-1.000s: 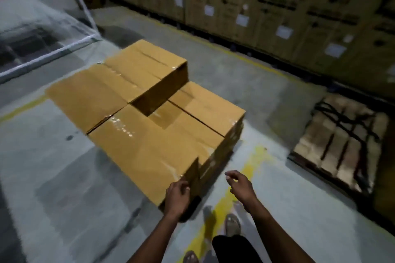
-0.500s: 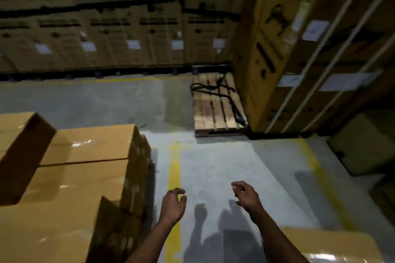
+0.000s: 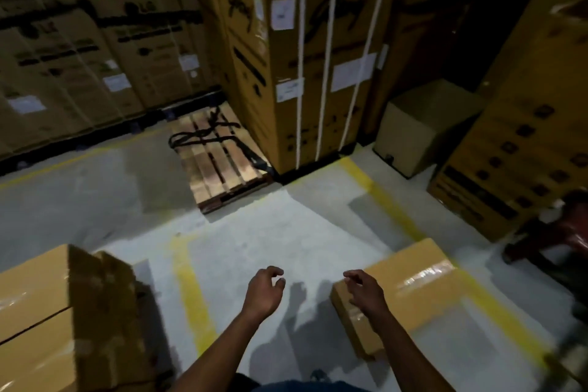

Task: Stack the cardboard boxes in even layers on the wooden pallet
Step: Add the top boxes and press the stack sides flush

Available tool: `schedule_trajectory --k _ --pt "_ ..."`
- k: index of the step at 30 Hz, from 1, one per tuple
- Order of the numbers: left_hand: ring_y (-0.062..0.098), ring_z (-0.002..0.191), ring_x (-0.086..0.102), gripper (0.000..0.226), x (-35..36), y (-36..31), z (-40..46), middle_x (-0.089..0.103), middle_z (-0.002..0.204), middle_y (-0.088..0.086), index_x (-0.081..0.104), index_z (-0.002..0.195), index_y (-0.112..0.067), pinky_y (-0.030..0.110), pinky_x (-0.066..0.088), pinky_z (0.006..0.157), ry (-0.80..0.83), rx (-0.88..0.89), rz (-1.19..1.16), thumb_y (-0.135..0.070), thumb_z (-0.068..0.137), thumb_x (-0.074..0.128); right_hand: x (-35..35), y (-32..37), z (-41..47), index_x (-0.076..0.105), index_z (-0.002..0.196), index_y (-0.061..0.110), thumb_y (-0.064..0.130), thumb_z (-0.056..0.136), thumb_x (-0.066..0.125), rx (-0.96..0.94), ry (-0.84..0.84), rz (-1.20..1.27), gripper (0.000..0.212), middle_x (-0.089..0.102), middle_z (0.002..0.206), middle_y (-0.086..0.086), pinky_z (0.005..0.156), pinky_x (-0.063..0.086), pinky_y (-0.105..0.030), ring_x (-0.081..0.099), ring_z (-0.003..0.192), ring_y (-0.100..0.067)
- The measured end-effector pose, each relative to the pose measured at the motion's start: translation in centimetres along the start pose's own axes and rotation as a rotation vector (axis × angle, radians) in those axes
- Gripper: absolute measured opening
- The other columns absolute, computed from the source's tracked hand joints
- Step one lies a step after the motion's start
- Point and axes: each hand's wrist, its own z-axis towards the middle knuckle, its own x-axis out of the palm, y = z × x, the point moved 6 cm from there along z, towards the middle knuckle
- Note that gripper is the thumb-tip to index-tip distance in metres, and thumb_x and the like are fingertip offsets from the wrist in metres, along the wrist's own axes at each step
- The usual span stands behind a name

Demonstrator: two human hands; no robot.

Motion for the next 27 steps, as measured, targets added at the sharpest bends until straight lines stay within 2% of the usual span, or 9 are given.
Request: schedule_trajectory --k 8,11,14,17,21,27 --pt "0.018 0.118 0.063 0.027 9.8 -10.1 1.7 0.068 0.125 0.000 0.067 0.128 -0.022 0.019 0.041 0.093 0.306 0.214 0.165 -0.026 0.101 0.063 -9.5 -8.4 -1.8 0.070 0.100 0.035 0.025 0.100 0.063 0.209 -0.265 0.139 0.012 0.071 0.109 0.003 0.094 0.056 -0.051 0.068 0.106 -0.024" --pt "0.018 0.116 0.065 0.030 12.4 -12.6 2.7 0.070 0.126 0.000 0.066 0.130 -0.018 0.022 0.044 0.093 0.428 0.310 0.247 -0.026 0.102 0.064 -10.3 -10.5 -3.4 0.070 0.099 0.040 0.029 0.100 0.061 0.275 -0.347 0.195 0.014 0.071 0.109 0.008 0.093 0.057 -0.048 0.068 0.104 -0.020" --pt "0.017 0.116 0.066 0.032 14.6 -14.0 4.6 0.071 0.129 0.002 0.065 0.133 -0.017 0.024 0.045 0.097 0.507 0.377 0.301 -0.026 0.102 0.064 -10.6 -12.0 -4.7 0.072 0.096 0.037 0.024 0.099 0.061 0.325 -0.416 0.260 0.018 0.073 0.107 0.008 0.093 0.057 -0.048 0.069 0.104 -0.022" --pt "0.019 0.122 0.064 0.034 16.8 -15.1 6.7 0.068 0.133 0.003 0.062 0.137 -0.016 0.026 0.044 0.098 0.595 0.444 0.345 -0.026 0.104 0.060 -10.8 -13.0 -6.3 0.073 0.092 0.032 0.017 0.096 0.060 0.455 -0.518 0.332 0.021 0.072 0.101 0.011 0.095 0.057 -0.046 0.068 0.101 -0.020" --pt "0.021 0.124 0.063 0.037 18.9 -16.7 8.8 0.067 0.136 0.007 0.061 0.139 -0.014 0.030 0.047 0.102 0.689 0.465 0.305 -0.025 0.103 0.060 -11.2 -12.4 -7.1 0.071 0.096 0.036 0.015 0.098 0.061 0.508 -0.583 0.333 0.024 0.071 0.106 0.010 0.098 0.055 -0.046 0.067 0.106 -0.020" --pt "0.024 0.121 0.063 0.041 22.6 -16.7 13.6 0.067 0.134 0.010 0.059 0.140 -0.011 0.031 0.047 0.100 0.766 0.484 0.344 -0.022 0.101 0.064 -10.6 -12.1 -5.5 0.072 0.095 0.033 0.019 0.097 0.067 0.585 -0.679 0.394 0.015 0.072 0.103 0.014 0.096 0.055 -0.044 0.068 0.100 -0.015"
